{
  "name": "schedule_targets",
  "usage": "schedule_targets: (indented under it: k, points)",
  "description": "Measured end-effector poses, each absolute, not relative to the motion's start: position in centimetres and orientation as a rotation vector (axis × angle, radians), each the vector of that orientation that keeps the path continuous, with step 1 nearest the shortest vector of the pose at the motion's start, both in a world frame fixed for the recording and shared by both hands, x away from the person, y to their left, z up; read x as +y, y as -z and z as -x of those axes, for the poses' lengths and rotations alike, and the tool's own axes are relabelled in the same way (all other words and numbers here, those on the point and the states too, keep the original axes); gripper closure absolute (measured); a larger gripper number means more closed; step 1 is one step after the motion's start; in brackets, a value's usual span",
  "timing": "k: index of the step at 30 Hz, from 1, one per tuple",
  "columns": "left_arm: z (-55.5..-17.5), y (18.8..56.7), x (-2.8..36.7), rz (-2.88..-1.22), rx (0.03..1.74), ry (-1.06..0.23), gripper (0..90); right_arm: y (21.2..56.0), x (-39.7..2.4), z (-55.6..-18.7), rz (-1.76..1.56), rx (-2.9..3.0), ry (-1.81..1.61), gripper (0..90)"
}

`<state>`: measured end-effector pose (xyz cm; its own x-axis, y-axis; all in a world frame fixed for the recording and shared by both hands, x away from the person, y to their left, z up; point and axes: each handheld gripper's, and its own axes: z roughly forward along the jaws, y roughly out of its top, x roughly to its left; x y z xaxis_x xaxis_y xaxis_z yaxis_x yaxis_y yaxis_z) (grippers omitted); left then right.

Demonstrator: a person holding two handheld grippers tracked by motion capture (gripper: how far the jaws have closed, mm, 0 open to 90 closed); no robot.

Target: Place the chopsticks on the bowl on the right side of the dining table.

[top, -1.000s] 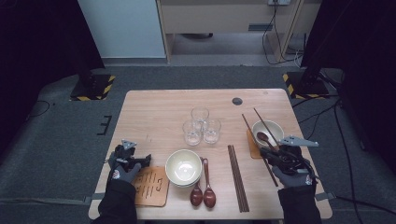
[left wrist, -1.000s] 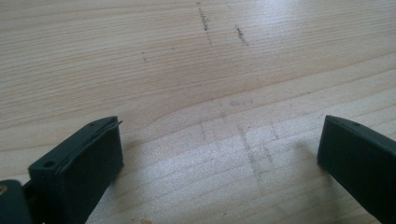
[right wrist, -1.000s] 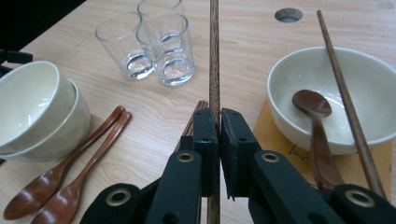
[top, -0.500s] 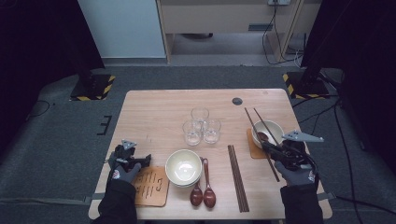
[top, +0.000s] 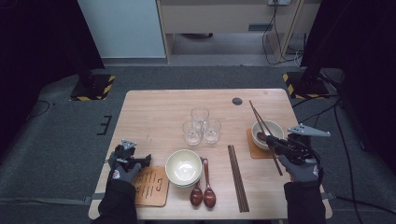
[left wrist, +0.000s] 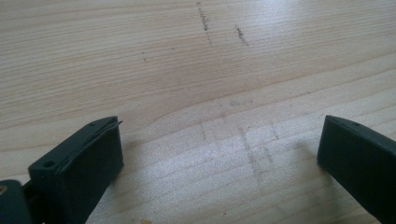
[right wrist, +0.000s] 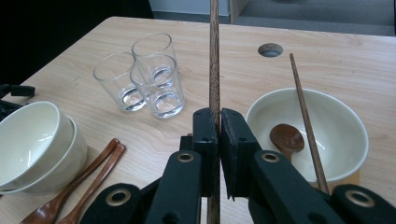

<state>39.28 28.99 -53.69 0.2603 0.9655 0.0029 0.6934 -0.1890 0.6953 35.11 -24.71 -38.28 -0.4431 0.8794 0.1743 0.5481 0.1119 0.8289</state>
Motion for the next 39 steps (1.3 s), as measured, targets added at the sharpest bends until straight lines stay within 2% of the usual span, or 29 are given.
schedule_targets:
  k: [39]
  points:
    - [-39.3,53.7,29.0,-1.957,1.498,-0.609,0.0,38.1,-28.3,-38.7,-1.456,1.973,-1.227,85.1]
